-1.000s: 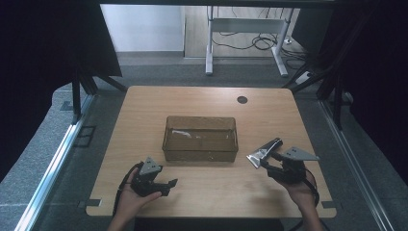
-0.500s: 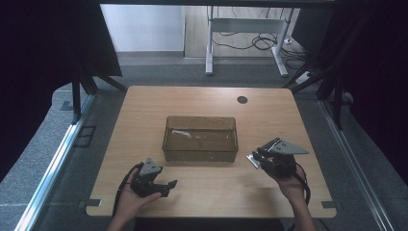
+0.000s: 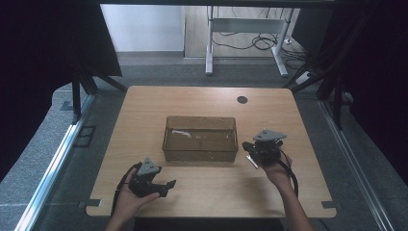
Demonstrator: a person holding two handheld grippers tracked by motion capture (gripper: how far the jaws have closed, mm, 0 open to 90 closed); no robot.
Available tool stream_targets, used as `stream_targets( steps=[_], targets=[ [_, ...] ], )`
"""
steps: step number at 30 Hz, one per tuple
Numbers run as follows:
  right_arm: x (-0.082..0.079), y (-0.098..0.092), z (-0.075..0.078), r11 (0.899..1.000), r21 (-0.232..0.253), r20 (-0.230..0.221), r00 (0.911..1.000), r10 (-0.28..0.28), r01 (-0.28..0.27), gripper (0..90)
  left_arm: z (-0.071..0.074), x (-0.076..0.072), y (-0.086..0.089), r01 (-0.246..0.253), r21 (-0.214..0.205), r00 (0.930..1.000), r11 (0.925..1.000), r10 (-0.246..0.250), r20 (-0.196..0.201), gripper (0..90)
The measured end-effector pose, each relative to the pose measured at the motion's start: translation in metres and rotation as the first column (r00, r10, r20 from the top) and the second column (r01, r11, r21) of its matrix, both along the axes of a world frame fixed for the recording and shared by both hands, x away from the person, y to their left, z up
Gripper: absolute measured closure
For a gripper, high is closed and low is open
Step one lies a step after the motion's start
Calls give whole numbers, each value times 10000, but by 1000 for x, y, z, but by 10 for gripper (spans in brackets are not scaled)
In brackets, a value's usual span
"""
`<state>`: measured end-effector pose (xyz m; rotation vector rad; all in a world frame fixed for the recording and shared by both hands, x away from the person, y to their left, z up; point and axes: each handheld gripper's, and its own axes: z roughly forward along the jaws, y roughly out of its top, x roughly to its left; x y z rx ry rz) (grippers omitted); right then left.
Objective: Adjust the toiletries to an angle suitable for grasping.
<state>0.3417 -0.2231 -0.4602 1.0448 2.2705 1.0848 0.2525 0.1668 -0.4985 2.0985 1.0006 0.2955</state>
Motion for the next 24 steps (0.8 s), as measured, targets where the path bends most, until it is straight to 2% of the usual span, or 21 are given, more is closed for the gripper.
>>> stream_targets(
  steps=[7,9,12,15,24],
  targets=[
    [10,0,-5,9992,-320,-207,9995,-228,222,894,1,-1,1,-59,-24,10000,10000,58,-9,241],
    [14,0,-11,9985,-493,-419,9988,-263,242,894,1,0,1,-2,13,10000,10000,2,-11,240],
    [15,1,-16,9971,-687,-461,9983,-354,322,894,0,0,0,9,34,10000,10000,-9,-14,241],
    [18,0,-25,9957,-800,-657,9965,-522,469,893,0,0,0,1,56,10000,10000,-1,-33,240],
    [22,-2,-40,9931,-974,-961,9926,-747,653,893,0,0,1,-19,83,10000,10000,19,-50,241]
  ],
)
